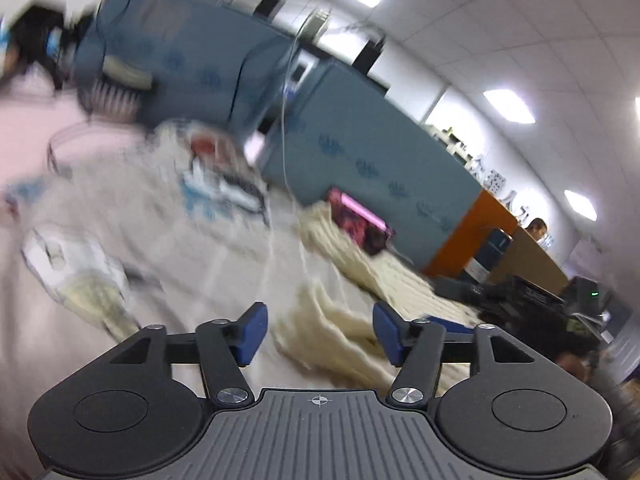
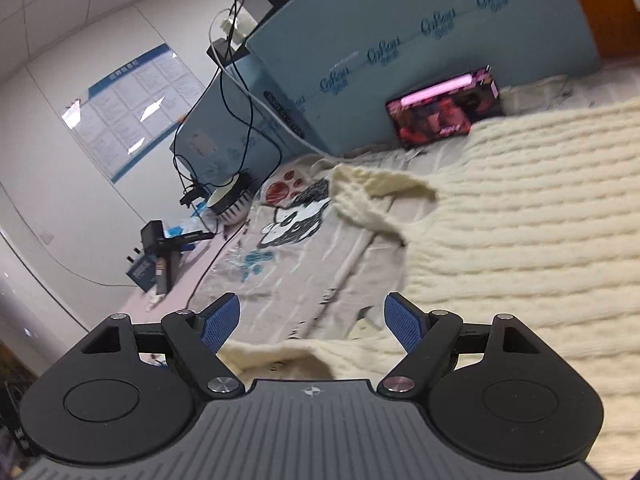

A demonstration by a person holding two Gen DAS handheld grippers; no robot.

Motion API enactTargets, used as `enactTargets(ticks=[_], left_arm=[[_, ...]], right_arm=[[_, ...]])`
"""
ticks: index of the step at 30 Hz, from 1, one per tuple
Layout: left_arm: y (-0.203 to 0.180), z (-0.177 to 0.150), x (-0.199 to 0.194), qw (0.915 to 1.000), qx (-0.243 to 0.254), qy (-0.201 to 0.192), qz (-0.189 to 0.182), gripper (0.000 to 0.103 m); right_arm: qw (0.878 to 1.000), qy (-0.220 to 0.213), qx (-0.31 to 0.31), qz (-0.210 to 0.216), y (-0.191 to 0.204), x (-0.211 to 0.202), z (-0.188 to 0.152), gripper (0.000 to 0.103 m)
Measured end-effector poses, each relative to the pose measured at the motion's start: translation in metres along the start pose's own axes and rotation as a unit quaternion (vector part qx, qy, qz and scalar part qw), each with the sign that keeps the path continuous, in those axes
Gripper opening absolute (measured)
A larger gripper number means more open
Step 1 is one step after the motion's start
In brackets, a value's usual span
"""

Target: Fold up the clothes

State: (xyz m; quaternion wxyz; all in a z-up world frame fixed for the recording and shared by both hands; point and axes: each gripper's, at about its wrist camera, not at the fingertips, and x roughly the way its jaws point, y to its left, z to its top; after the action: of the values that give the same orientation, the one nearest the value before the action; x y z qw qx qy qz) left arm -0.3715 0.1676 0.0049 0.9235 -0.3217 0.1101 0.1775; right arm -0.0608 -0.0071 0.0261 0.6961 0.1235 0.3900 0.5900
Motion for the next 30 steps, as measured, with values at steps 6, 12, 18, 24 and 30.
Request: enactTargets(ticks=[6,12,18,24,30], left_arm=[[0.004,-0.018,0.028,0.9965,-0.066,0.05,-0.011,0.061],[-0.01,-0.024,0.058,0.9976,-0.057,0.035,-0.013,0.059],[-0.039,-0.014,0.073,0.9993,0.035,-0.006,0.01,0.018],[-0.089,-0.011,0.08,0.9821,0.18,-0.054,-0.001,0.018],[-0.157,-0.037,0.09,0.9181,0.388,-0.069,-0.039,0.018]], right_arm=[[0.996,0.06,0.068,0.026,-0.006,0.022,-0.016,0.078],[0.992,0.071,0.09,0.062,-0.009,0.014,-0.026,0.078],[0.992,0.045,0.092,0.075,-0.015,-0.013,-0.023,0.078],[0.995,-0.033,0.08,0.047,-0.031,-0.063,-0.009,0.078],[0.989,-0.127,0.076,-0.001,-0.054,-0.109,-0.004,0.078]])
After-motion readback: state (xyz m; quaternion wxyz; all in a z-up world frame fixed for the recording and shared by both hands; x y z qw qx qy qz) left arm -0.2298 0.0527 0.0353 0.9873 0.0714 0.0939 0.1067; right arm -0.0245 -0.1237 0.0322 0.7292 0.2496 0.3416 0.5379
